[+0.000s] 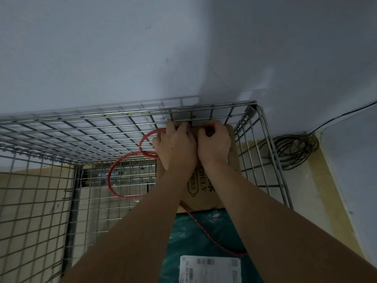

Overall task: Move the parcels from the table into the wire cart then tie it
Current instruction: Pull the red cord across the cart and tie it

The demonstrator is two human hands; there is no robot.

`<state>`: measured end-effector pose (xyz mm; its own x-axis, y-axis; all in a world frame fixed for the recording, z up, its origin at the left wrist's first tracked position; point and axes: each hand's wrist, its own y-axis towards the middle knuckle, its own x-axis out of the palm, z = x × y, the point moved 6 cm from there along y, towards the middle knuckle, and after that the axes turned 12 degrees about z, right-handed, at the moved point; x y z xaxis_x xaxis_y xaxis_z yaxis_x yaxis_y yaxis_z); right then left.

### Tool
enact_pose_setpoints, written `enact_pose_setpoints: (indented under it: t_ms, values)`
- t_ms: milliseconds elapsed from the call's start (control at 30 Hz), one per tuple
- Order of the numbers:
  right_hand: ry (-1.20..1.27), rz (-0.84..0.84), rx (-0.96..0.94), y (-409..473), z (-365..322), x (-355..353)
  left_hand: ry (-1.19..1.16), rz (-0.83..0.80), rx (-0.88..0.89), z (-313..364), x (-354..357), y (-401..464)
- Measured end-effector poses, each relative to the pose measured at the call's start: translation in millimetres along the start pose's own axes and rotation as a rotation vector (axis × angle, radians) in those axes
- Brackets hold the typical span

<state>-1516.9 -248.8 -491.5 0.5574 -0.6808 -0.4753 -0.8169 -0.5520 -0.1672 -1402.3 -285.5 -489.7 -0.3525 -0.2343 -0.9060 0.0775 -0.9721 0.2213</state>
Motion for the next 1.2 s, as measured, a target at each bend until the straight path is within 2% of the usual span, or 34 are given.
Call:
enact_pose_setpoints:
  t_ms: [100, 233, 367, 567, 767, 933, 1033, 1200]
  values:
    - [0.001, 0.028, 0.008, 2, 0, 1, 0.039, -0.027, 0.02, 1, 1, -3]
    - [-0.012, 0.049, 0.04, 5, -3, 6, -0.009, -0.056, -0.083, 0, 1, -2]
    - [-0.153, 0.016, 0.058, 10, -5, 14, -0.039, -0.07, -0.113, 0, 1, -2]
    - [-0.305, 0.054, 0.08, 15, -5, 21, -0.062, -0.073, -0.101, -2, 0, 0]
    - [-0.163, 0.091, 0.101, 12, -6, 19, -0.14, -0.155, -0.046, -3, -2, 5]
    - [-0.177, 0.096, 0.125, 10, -10, 14, -0.172, -0.206, 0.116, -6, -24, 3]
    - [-0.175, 0.131, 0.107, 4, -11, 15, -0.133, -0.184, 0.178, -11, -29, -1]
    - [-0.282, 0.166, 0.064, 2, -5, 14, -0.225, -0.074, 0.108, -17, -33, 1]
